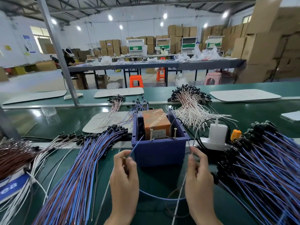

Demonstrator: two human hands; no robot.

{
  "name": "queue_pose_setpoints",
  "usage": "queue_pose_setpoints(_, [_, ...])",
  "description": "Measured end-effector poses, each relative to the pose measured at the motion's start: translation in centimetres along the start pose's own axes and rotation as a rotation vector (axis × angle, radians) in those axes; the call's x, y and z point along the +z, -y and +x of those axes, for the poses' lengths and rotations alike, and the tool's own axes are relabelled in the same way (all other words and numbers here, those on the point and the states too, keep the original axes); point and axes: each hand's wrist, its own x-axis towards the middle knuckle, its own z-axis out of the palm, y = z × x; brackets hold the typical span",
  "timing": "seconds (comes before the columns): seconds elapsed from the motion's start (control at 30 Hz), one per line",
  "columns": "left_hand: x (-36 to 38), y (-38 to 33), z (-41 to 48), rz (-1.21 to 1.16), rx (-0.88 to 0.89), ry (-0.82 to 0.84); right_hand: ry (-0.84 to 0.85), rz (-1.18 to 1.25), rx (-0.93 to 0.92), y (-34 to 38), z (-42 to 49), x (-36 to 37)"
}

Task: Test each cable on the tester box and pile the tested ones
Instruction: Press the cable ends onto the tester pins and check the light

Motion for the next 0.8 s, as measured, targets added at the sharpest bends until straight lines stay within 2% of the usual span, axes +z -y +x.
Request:
queue_pose_setpoints(0.27, [0.3, 0.2, 0.0, -0.008, 0.012, -0.006, -0.086, -0.047, -0.151, -0.3, 0.3, 1.0])
queue_pose_setpoints(0.8, [0.7, 0.4, -0.2, -0.028, 0.006, 0.039, -0.078, -0.068, -0.142, -1.1, 0.7, 1.3])
